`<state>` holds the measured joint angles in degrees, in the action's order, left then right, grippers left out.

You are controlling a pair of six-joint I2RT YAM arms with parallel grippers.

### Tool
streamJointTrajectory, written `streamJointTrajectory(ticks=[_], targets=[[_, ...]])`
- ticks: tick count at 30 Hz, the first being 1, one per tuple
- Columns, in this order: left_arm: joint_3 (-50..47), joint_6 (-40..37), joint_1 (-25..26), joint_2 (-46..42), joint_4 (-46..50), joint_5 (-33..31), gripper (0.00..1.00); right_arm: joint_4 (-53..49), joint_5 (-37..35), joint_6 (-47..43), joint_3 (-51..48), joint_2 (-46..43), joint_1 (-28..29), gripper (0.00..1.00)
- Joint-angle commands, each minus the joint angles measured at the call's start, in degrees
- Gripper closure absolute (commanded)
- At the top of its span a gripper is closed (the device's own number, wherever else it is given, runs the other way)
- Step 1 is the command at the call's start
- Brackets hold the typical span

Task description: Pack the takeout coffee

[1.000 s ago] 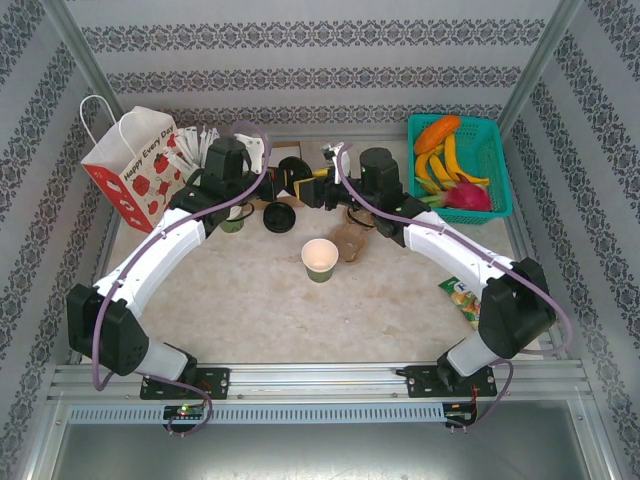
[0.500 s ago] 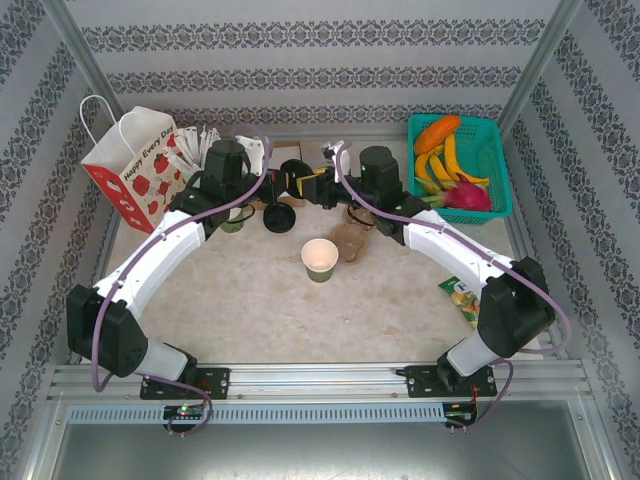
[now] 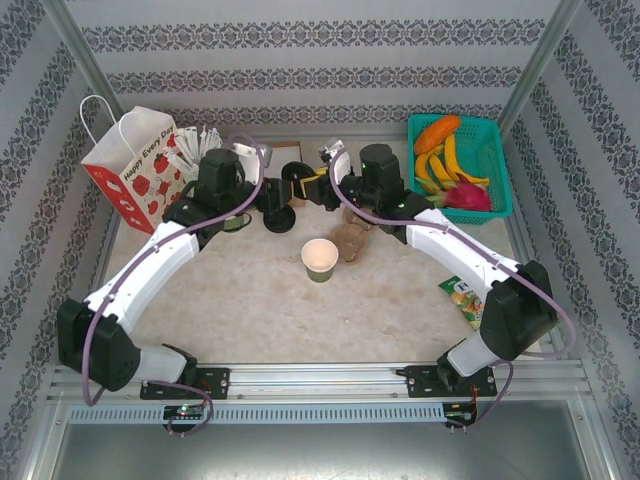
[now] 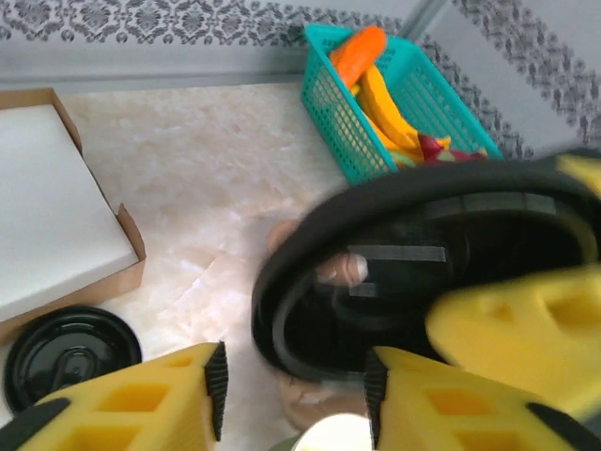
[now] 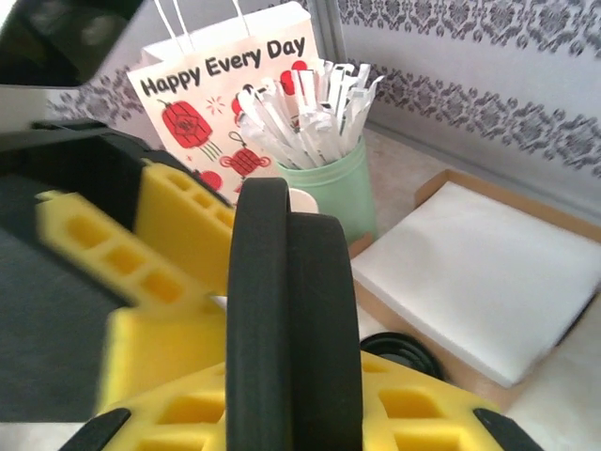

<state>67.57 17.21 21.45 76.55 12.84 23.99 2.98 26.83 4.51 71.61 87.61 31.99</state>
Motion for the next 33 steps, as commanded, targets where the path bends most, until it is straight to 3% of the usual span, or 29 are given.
streamJointTrajectory(ticks=[1, 6, 10, 13, 22, 27, 30, 33], targets=[[-3.82, -0.04, -2.09, -6.01, -3.07, 3.51, 0.41, -6.02, -6.03, -12.64, 3.49, -4.15, -0.52, 0.85], [-9.8, 5.4, -7.21, -14.08, -4.97, 4.62, 0.17, -8.67, -11.28, -29.9, 3.44, -7.97, 0.47, 0.86], [-9.7, 6.26, -9.55, -18.72, -2.04, 3.51, 0.0, -1.03, -13.84, -42.96, -0.77, -12.11, 1.41, 0.87], [-6.73, 6.68, -11.54, -19.96, 2.46, 2.35, 0.0, 2.45, -11.52, -52.07, -2.38, -14.84, 2.09, 0.87], [3.77, 8.73, -14.81, -18.57, 14.74, 0.45, 0.0, 3.96, -16.92, -90.51, -0.79, -13.55, 8.97, 0.86], [8.17, 4.6, -15.08, -17.34, 20.55, 3.35, 0.0, 5.66, -16.76, -104.01, -3.57, -13.7, 10.39, 0.87], [13.44, 1.64, -15.04, -13.77, 29.18, 1.92, 0.0, 7.47, -16.09, -111.7, -5.54, -13.7, 10.88, 0.87], [16.87, -0.87, -15.06, -10.59, 34.29, 4.82, 0.0, 8.22, -14.84, -118.41, -6.49, -13.53, 11.02, 0.87]])
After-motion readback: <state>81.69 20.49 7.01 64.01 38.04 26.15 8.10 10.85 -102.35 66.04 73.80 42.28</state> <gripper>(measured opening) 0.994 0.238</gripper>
